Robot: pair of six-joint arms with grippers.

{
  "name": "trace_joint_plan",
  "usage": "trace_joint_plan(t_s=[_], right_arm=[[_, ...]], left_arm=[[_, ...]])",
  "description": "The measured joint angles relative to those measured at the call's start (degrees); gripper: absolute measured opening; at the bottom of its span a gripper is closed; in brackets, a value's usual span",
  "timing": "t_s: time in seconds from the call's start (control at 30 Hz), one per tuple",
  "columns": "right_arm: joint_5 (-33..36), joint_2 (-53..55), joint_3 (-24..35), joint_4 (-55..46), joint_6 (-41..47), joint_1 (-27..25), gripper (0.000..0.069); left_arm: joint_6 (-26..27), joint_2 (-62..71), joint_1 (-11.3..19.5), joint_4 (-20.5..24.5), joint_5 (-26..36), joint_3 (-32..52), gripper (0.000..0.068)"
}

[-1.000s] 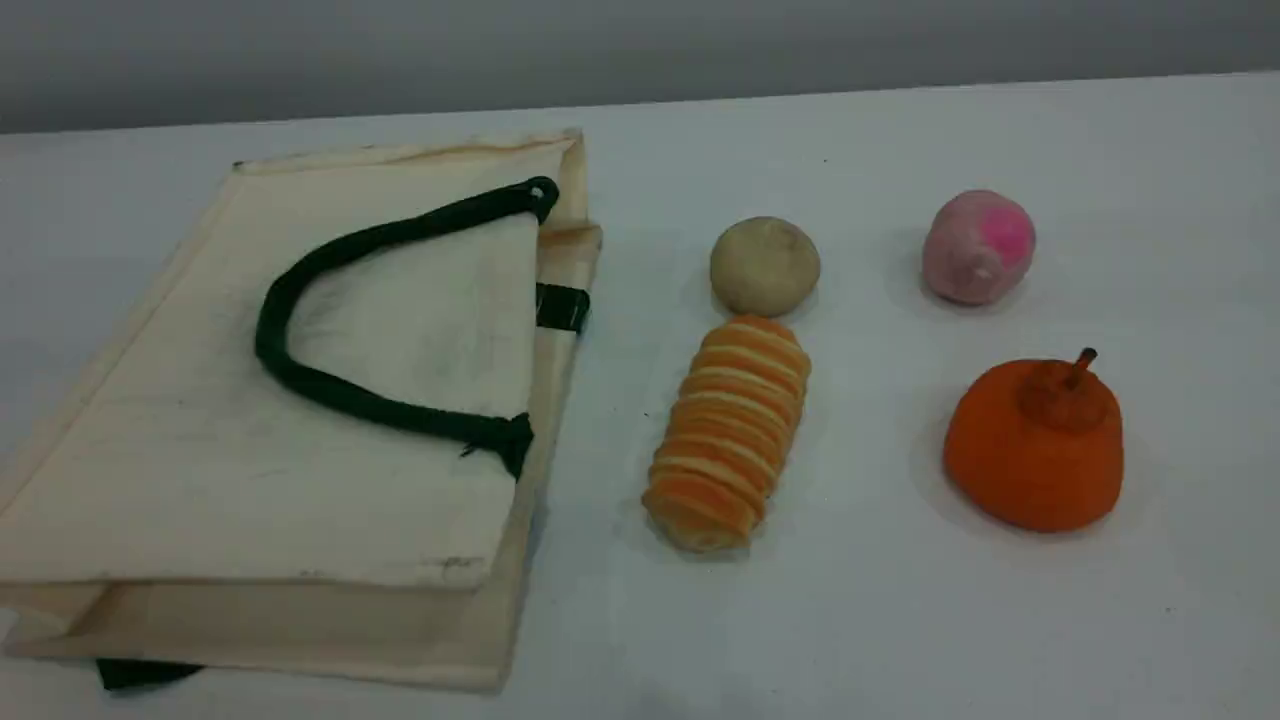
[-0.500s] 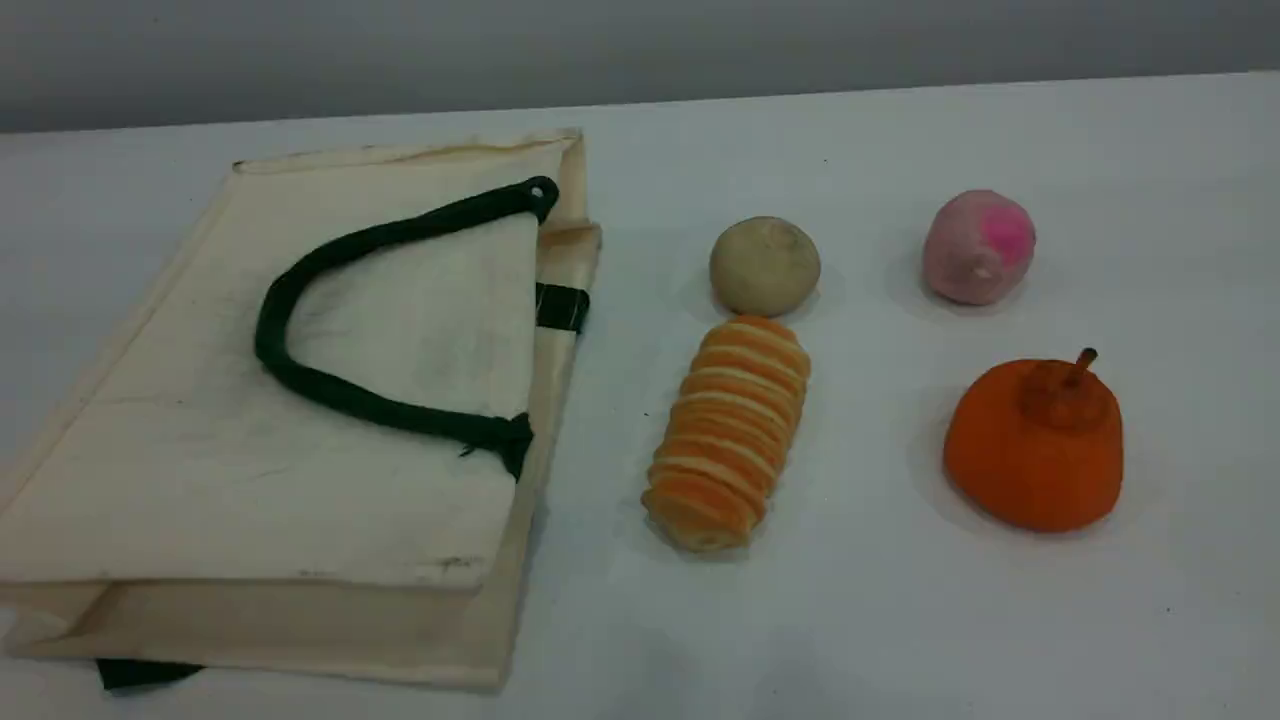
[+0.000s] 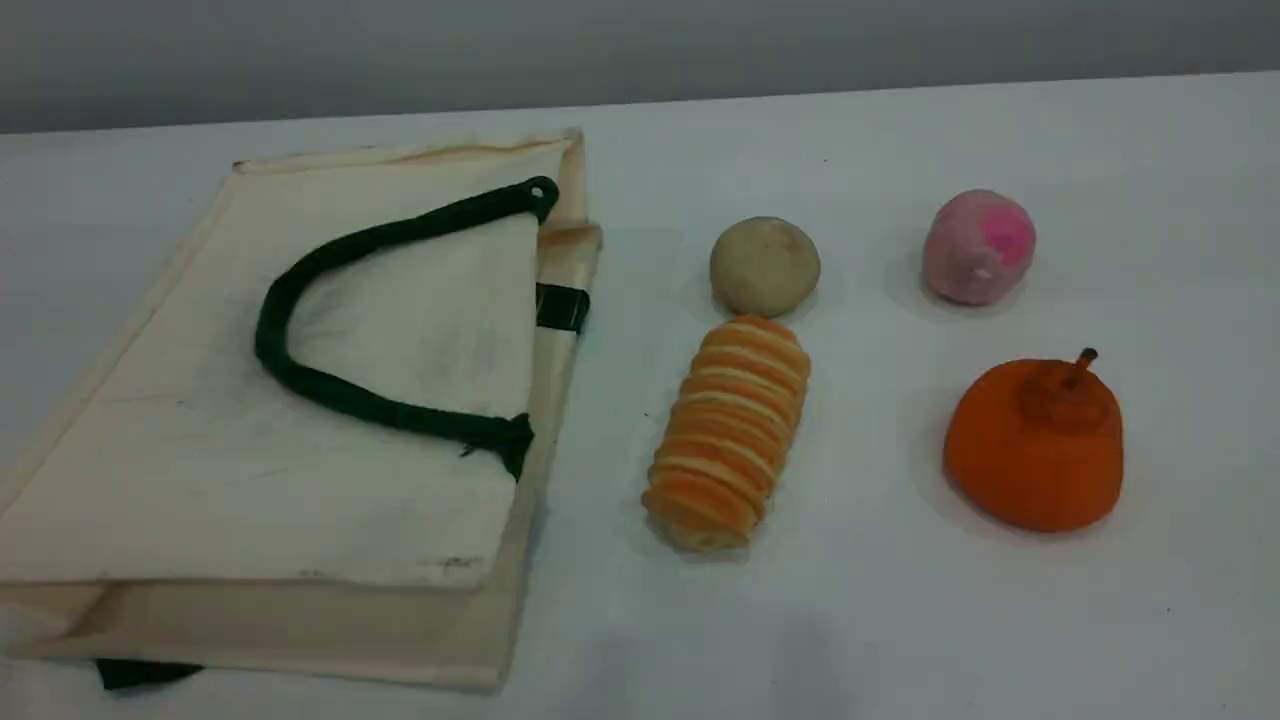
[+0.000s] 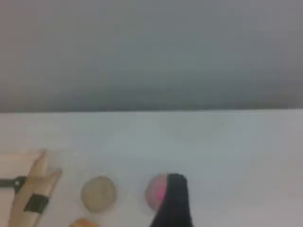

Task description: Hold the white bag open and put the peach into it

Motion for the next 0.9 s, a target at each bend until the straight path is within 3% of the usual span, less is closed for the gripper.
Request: trace_joint_plan(t_s=[0.1, 0.4, 0.73, 0.9], right_arm=[[-1.4, 2.4, 0.0, 0.5, 0.0, 0.0, 0.0578], [-6.7, 12.6, -0.2, 0.6, 0.0, 0.0, 0.0578], [-7.8, 20.1, -2.4, 2.5, -0.1, 0.0, 0.0578], [-8.0, 20.1, -2.4, 2.5, -0.1, 0.0, 0.0578]], left_arm=[[1.6, 5.4, 0.0, -2.4, -0.9, 0.0, 0.0549], [1.7, 26.0, 0.0, -3.9, -7.3, 0.0, 0.0549], [1.6, 47.4, -0.2, -5.9, -14.1, -1.8, 0.0549], [1.6, 55.9, -2.9, -6.1, -13.4, -6.1, 0.0549]])
